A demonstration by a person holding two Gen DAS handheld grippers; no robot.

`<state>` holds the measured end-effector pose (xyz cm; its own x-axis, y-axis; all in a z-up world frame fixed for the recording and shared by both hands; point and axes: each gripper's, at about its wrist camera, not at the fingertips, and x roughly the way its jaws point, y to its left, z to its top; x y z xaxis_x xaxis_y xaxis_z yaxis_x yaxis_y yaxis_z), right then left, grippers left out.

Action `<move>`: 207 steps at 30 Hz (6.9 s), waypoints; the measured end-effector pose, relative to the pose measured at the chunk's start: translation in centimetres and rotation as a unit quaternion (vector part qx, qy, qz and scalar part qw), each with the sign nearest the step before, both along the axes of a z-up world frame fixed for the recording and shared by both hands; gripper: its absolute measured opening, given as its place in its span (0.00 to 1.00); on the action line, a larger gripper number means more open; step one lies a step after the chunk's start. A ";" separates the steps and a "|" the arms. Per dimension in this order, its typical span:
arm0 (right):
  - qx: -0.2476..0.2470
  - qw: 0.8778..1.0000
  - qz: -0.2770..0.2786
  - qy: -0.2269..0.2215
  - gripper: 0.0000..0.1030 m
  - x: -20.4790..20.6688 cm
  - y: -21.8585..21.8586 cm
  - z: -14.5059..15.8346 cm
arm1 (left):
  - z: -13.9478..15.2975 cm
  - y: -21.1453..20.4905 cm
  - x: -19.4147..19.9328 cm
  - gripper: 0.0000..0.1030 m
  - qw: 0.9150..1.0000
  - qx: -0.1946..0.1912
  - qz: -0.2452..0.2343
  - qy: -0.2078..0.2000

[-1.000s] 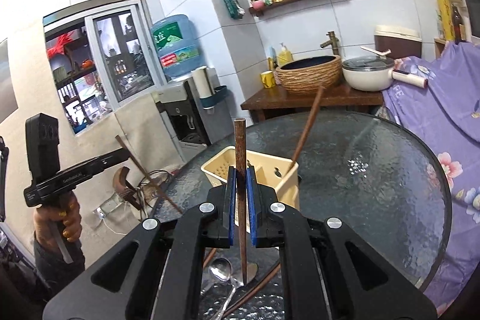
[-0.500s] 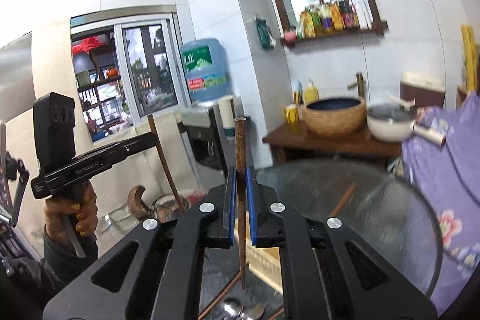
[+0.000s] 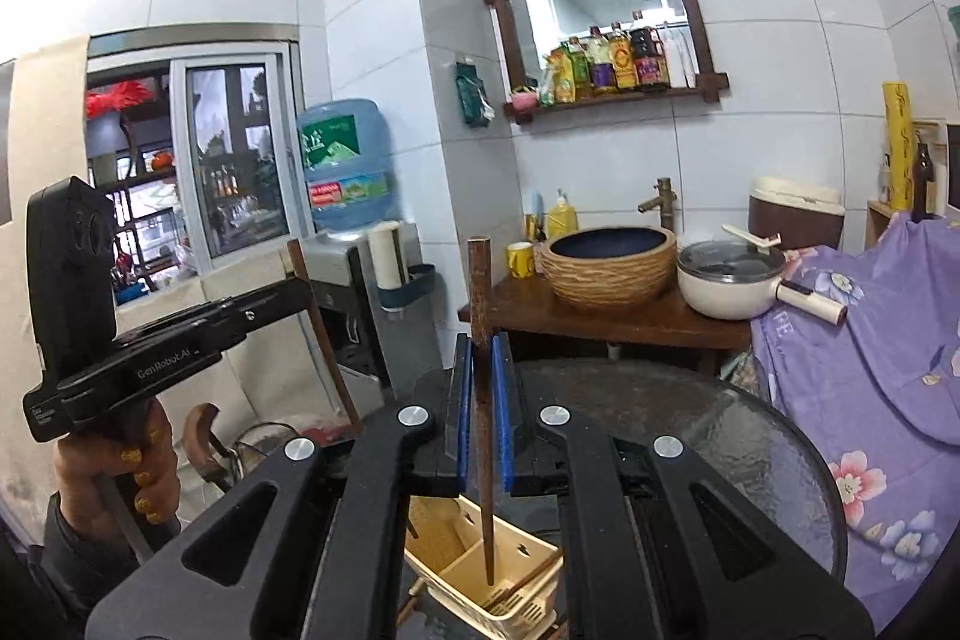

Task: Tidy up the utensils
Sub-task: 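Lower the chopsticks into the holder and open both tools, then move both open tools back toward the remaining utensils beside the holder, then grasp the black gold-tipped chopstick with the left tool while the right tool grasps a wooden chopstick, then lift both held chopsticks and carry them above the beige holder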

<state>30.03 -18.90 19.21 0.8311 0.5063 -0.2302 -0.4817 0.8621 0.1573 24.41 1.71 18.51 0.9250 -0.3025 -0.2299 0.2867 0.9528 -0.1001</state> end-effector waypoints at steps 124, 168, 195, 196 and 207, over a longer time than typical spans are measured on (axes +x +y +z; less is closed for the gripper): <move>-0.163 0.942 -0.101 0.276 0.56 -2.0 0.7 -28.1 | -27.3 2.6 -1.6 0.48 0.946 0.066 0.071 0.309; -0.085 0.937 -0.126 0.316 0.09 8.3 -1.8 -28.2 | -27.3 4.0 7.3 0.07 0.938 0.033 0.060 0.340; 0.006 0.990 -0.090 0.109 0.07 -3.1 -4.5 -14.6 | -13.3 5.4 -4.5 0.07 0.991 -0.044 0.027 0.126; 0.008 0.991 -0.085 0.105 0.07 -3.6 -4.5 -14.2 | -13.2 5.5 -4.6 0.07 0.991 -0.047 0.026 0.124; 0.014 0.996 -0.049 0.075 0.07 -7.1 -4.2 -11.7 | -10.8 5.4 -7.7 0.07 0.995 -0.048 0.012 0.089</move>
<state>22.88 -23.08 7.50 0.8344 0.4324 -0.3417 -0.3651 0.8981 0.2451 16.68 7.07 7.70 0.8799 -0.3084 -0.3615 0.2330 0.9431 -0.2374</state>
